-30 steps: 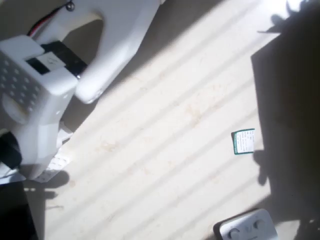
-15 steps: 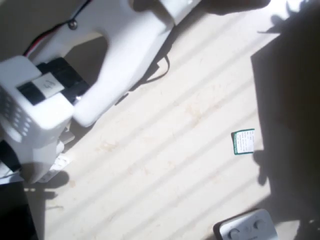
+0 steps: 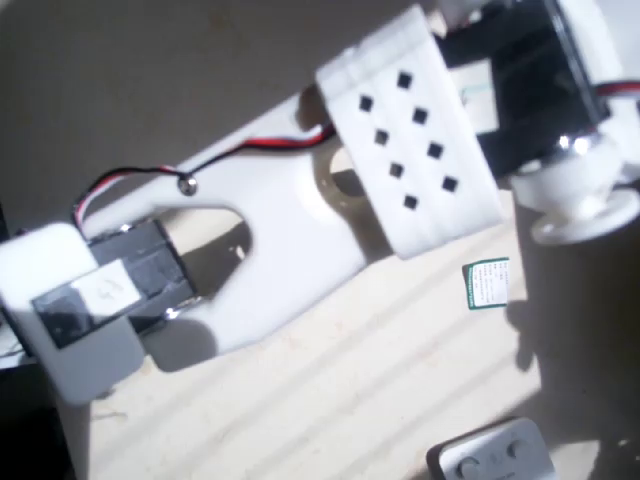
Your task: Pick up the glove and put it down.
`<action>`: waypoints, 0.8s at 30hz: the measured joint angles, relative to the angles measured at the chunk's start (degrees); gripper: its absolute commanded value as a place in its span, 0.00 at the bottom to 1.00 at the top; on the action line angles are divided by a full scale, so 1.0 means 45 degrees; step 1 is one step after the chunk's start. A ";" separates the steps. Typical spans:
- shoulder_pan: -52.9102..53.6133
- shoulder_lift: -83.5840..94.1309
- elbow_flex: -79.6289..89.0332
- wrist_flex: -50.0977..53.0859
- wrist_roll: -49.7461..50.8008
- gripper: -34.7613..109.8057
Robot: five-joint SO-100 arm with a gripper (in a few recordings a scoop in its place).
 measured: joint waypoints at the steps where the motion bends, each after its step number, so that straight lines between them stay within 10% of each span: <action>1: 0.0332 0.0000 0.0000 0.0098 -0.0137 0.24; 24: 0.4824 -0.1816 0.0020 0.1484 -0.1074 0.24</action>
